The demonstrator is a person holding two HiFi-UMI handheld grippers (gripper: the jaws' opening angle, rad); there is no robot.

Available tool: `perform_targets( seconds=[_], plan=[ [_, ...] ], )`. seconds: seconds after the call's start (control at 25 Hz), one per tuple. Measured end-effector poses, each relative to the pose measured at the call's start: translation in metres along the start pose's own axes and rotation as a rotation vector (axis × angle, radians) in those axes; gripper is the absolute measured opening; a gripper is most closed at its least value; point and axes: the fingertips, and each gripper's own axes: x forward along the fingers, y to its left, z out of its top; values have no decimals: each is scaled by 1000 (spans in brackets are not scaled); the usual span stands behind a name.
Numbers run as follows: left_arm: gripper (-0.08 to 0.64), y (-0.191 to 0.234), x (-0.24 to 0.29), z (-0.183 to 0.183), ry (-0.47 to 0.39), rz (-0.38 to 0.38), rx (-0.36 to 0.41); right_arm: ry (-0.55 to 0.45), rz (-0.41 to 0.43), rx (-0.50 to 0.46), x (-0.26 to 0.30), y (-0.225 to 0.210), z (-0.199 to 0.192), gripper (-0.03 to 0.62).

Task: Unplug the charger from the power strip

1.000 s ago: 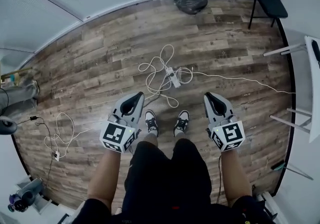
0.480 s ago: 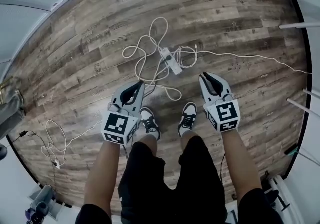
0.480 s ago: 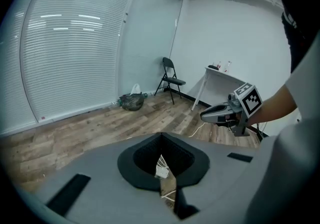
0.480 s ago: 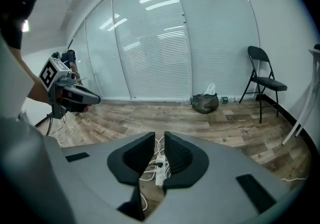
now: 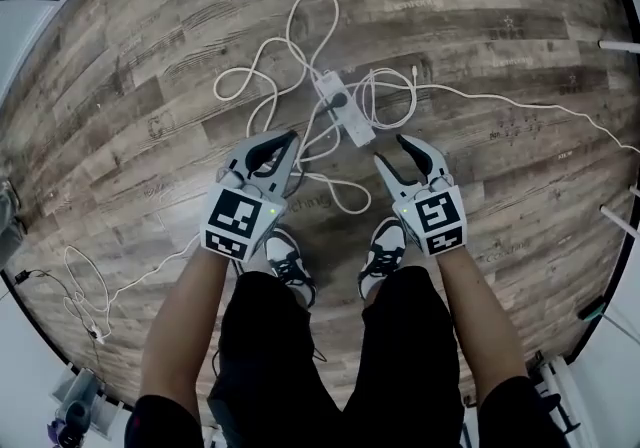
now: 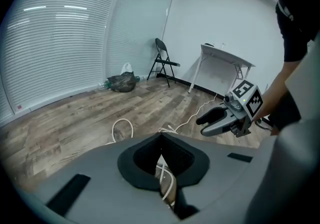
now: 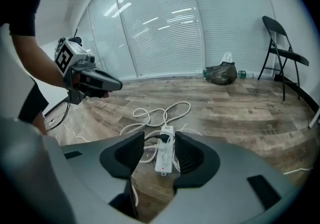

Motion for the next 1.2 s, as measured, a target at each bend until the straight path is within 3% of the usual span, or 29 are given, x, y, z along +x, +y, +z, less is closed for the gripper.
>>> perform_targets(
  seconds=[0.2,0.4,0.56,0.8,0.92,1.2],
  plan=[
    [18,18,80,-53,28,-51,44,71,-6,-1,64,-16,-70,183],
    [18,13,150,-86,69,-176,102,78,25,-60,108,-16,-105,183],
    [18,9,188,-108,122,-223,157,67,12,-50,125,-15,-119,183],
    [18,16,209,-130,177,-245,139,86,17,-71,144,-16,-133,181],
    [18,27,210,-134,190,-245,99,102,8,-110,145,-13,-132,123],
    [18,23,208,-135,196,-240,178,116,5,-93,140,-14,-130,114]
  ],
)
